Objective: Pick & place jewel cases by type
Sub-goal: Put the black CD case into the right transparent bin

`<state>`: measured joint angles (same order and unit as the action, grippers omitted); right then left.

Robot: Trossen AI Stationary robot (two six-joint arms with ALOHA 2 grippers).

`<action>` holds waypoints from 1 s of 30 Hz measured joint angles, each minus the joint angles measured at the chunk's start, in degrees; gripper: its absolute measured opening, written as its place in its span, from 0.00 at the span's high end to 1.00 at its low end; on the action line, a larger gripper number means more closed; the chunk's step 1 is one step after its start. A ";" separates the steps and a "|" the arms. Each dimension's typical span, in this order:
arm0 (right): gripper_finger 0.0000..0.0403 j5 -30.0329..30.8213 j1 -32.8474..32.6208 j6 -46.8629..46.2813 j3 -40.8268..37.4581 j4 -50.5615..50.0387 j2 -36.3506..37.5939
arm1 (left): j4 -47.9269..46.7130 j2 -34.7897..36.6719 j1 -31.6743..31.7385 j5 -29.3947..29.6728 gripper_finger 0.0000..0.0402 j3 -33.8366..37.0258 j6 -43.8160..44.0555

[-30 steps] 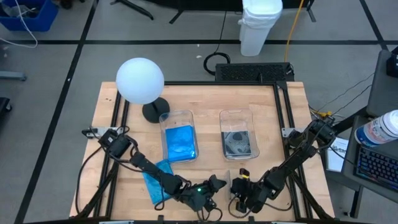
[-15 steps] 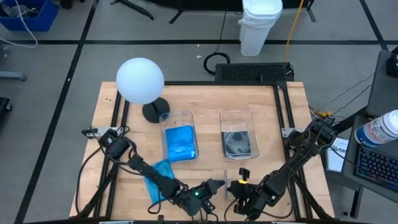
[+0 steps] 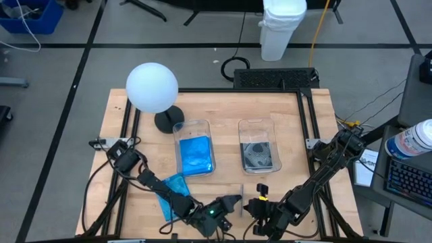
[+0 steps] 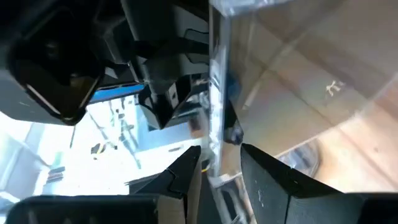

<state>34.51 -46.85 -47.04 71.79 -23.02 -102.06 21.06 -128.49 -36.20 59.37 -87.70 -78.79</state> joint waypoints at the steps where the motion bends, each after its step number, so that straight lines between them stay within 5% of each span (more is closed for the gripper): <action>1: 1.00 0.02 0.00 0.17 0.18 0.02 0.02 | 0.01 0.00 -0.38 0.94 0.71 0.00 -1.14; 7: 1.00 0.02 0.00 0.82 0.35 0.01 0.02 | -0.26 0.02 -3.11 2.94 0.67 0.00 -3.58; 19: 1.00 -0.08 1.18 4.30 0.37 3.08 0.02 | -7.69 0.09 -4.20 -2.16 0.41 -0.02 0.90; 30: 1.00 -0.22 1.09 4.28 0.37 3.42 0.02 | -12.81 0.09 -1.34 -3.25 0.61 -0.02 5.84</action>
<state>34.28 -45.76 -42.76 72.16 -19.60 -102.04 8.25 -128.40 -37.53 56.12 -87.72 -72.95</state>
